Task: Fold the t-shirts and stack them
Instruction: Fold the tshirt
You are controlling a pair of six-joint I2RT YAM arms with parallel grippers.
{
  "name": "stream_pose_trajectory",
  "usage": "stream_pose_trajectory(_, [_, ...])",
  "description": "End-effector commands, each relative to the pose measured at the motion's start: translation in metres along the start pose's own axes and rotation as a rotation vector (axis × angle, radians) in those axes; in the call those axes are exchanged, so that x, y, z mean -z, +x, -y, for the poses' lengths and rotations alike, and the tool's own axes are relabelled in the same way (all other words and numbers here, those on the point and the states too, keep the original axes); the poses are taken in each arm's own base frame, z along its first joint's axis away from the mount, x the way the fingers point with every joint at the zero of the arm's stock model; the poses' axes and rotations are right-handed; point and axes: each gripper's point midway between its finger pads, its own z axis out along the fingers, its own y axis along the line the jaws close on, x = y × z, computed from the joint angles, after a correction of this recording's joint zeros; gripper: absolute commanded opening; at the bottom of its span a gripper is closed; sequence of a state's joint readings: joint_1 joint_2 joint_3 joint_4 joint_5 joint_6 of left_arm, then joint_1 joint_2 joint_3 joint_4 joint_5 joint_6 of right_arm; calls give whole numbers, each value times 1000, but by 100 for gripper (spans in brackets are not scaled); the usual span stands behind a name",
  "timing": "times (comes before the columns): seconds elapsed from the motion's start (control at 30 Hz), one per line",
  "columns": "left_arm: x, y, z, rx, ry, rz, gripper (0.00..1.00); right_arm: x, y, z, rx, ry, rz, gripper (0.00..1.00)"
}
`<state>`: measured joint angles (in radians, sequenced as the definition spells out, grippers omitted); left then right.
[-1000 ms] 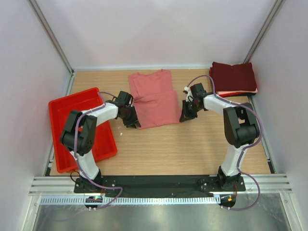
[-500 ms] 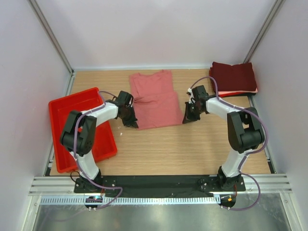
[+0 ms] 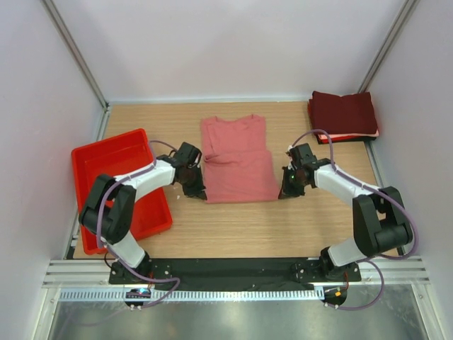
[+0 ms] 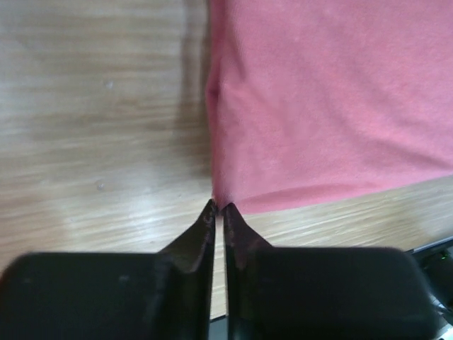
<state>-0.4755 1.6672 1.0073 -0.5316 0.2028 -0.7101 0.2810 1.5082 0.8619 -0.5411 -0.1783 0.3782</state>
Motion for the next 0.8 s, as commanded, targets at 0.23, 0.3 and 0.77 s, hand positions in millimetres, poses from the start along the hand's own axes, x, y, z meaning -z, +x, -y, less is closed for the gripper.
stream_pose_trajectory(0.23, [22, 3, 0, -25, -26, 5, 25, 18, 16, 0, -39, 27, 18, 31])
stream_pose_trajectory(0.3, [30, -15, 20, -41, 25, 43, 26, 26, 7, -2, -36, 32, 54, 39])
stream_pose_trajectory(0.77, [-13, -99, 85, -67, 144, 104, 24, 62, -17, -15, -27, 0, 172, 45])
